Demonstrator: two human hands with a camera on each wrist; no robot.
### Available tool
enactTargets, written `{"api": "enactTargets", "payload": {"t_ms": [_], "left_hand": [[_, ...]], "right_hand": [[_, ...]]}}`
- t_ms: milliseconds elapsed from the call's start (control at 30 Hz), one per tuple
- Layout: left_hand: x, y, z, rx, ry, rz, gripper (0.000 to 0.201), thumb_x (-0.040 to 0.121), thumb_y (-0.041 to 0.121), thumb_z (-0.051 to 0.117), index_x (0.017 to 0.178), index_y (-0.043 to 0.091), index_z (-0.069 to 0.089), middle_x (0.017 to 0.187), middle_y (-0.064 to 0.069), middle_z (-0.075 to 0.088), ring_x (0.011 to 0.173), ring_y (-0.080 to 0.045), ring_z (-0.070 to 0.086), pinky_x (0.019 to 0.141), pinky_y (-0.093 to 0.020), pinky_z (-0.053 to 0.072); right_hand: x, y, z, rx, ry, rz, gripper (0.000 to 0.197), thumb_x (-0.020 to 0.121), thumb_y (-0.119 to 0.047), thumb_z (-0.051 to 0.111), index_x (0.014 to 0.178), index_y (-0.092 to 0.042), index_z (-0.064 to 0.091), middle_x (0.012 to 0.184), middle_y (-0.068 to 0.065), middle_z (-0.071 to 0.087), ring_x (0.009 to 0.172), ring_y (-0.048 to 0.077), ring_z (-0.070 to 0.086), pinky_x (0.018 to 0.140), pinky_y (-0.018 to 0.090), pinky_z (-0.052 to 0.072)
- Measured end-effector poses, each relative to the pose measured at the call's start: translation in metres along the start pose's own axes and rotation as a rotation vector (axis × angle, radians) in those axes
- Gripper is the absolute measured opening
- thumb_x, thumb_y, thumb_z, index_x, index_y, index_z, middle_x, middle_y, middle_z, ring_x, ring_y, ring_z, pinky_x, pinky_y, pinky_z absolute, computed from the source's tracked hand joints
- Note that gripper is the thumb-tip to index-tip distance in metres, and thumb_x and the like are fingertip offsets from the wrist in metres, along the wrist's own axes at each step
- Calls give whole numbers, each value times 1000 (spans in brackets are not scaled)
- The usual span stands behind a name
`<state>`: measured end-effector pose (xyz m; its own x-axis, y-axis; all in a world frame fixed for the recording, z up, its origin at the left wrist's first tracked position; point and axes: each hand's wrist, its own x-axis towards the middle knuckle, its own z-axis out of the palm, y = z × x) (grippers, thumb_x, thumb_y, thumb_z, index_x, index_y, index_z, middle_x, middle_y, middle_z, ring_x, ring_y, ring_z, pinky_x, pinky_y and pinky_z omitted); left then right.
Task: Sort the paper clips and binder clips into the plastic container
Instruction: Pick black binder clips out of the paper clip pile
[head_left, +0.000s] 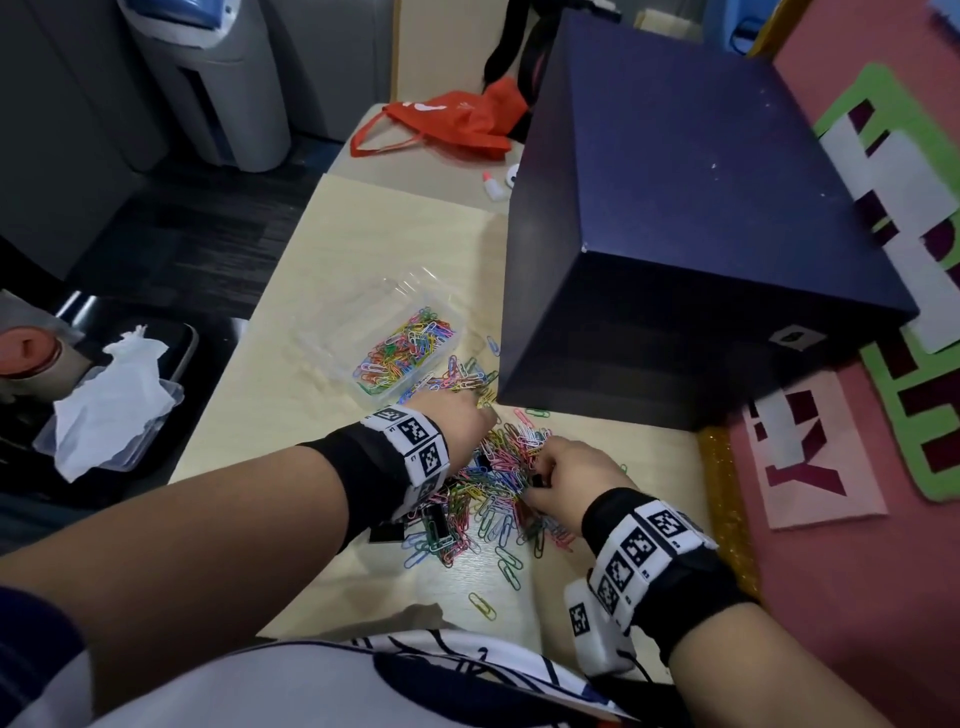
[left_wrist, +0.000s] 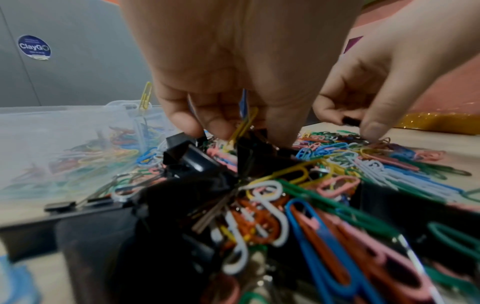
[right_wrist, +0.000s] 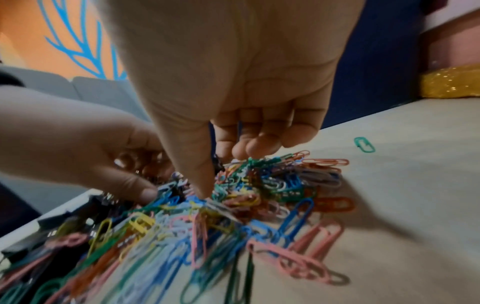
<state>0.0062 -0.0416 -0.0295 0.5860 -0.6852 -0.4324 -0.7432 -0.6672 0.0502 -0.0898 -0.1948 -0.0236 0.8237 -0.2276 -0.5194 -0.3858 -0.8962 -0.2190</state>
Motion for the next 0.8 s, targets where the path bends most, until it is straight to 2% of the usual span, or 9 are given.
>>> {"api": "enactTargets", "payload": {"t_ms": [67, 167, 267, 367, 433, 533, 600, 733, 800], "left_hand": [[0, -2, 0, -42, -8, 15, 41, 89, 14, 56, 129, 15, 45, 110, -13, 51, 94, -34, 60, 74, -40, 51], [0, -3, -5, -65, -10, 28, 37, 87, 8, 54, 123, 13, 48, 105, -12, 53, 88, -32, 61, 71, -40, 53], [2, -4, -11, -75, 17, 36, 35, 87, 0, 50, 119, 13, 46, 101, -13, 56, 85, -31, 60, 71, -40, 53], [3, -7, -14, -80, 78, 27, 30, 89, -2, 47, 115, 13, 45, 100, -12, 58, 80, -29, 57, 64, -36, 47], [3, -10, -14, -95, 139, 8, 25, 91, 2, 48, 112, 15, 45, 99, -11, 59, 81, -29, 58, 62, -36, 45], [4, -15, -12, -111, 178, -18, 24, 92, 6, 48, 113, 16, 43, 102, -10, 58, 86, -32, 59, 62, -36, 43], [3, -19, -11, -136, 193, -30, 25, 91, 6, 49, 113, 17, 43, 105, -11, 56, 89, -32, 59, 66, -38, 48], [0, -24, -8, -184, 203, -44, 30, 92, 5, 47, 118, 18, 44, 112, -11, 53, 91, -32, 59, 69, -39, 48], [-2, -25, -7, -186, 215, -51, 28, 92, 5, 46, 117, 18, 44, 110, -11, 53, 86, -32, 59, 66, -38, 47]], "right_hand": [[1, 4, -4, 126, 43, 67, 18, 79, -38, 65, 91, -30, 53, 89, -4, 62, 81, 16, 60, 69, 27, 49], [4, 11, -13, 213, 172, 165, 14, 86, -37, 56, 96, -28, 56, 88, -3, 65, 79, 17, 61, 69, 28, 50], [6, 18, -24, 187, 258, 264, 23, 94, -33, 49, 114, -22, 54, 111, 6, 60, 92, 23, 59, 74, 29, 45], [3, 18, -26, 139, 266, 302, 30, 95, -30, 46, 124, -22, 49, 127, 6, 46, 103, 27, 57, 80, 32, 46], [2, 11, -22, 127, 263, 197, 26, 95, -28, 49, 120, -23, 53, 124, 4, 47, 103, 24, 57, 85, 33, 47], [1, -9, -8, 74, 190, -90, 20, 92, -21, 50, 107, -26, 62, 115, 0, 55, 102, 19, 55, 93, 31, 46], [2, -22, 2, 33, 134, -221, 26, 91, -19, 49, 112, -27, 62, 116, -1, 54, 107, 21, 53, 94, 32, 45], [4, -36, 13, -127, 25, -253, 42, 92, -19, 45, 132, -34, 47, 121, 2, 48, 114, 27, 49, 92, 37, 46], [5, -36, 15, -201, -9, -237, 48, 90, -13, 45, 136, -28, 44, 124, 5, 47, 116, 29, 48, 94, 40, 46]]}}
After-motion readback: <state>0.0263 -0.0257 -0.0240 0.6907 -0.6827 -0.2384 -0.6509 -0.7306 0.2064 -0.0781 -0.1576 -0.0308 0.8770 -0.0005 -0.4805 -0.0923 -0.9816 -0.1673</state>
